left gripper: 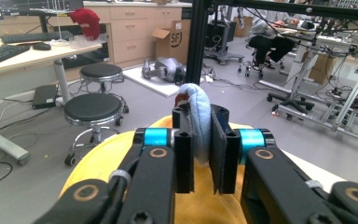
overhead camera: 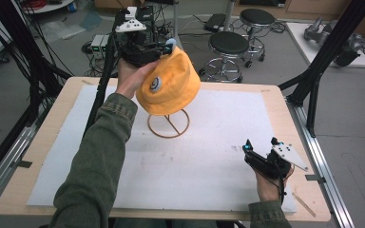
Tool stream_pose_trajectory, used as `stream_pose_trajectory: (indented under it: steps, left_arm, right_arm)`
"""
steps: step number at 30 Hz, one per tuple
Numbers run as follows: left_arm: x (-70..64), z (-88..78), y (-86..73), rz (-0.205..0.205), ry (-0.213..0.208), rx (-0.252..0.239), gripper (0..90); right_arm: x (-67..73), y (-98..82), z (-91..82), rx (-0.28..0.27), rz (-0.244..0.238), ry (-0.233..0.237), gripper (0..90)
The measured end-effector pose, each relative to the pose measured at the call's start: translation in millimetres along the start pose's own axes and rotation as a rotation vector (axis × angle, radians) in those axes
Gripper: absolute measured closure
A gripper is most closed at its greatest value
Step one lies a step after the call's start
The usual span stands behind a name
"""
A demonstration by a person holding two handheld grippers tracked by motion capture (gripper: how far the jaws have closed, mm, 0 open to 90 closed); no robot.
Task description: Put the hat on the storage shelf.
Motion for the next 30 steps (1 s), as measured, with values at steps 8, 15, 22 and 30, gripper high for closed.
stream_pose_trajectory:
  steps: [8, 15, 22, 30]
  left_arm:
    - [0.4, -8.4, -4.2, -0.008, 0.004, -0.041, 45.8]
    - [-3.0, -22.6, -6.6, 0.000, 0.028, -0.069, 30.4]
    - [-1.5, -48.5, -12.7, 0.002, 0.064, -0.109, 25.2]
    - [-1.6, -79.6, -31.8, 0.007, 0.101, -0.127, 22.1]
  right_arm:
    - [1.0, 0.0, -0.2, -0.001, 0.003, 0.003, 9.7]
    - [0.7, -0.2, 0.2, 0.002, 0.008, 0.001, 9.7]
    - [-0.4, -0.4, 0.6, 0.001, 0.012, -0.004, 9.6]
    - [-0.9, -0.3, 0.8, -0.007, 0.017, -0.002, 9.6]
Point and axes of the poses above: each handheld gripper's, and its own axes: z roughly forward along the jaws, y roughly out of its top, x roughly to its left, the point moved 8 cm from there along z, roughly forward along the jaws, and after that the axes turned 15 degrees about x, right-handed, at the moved point
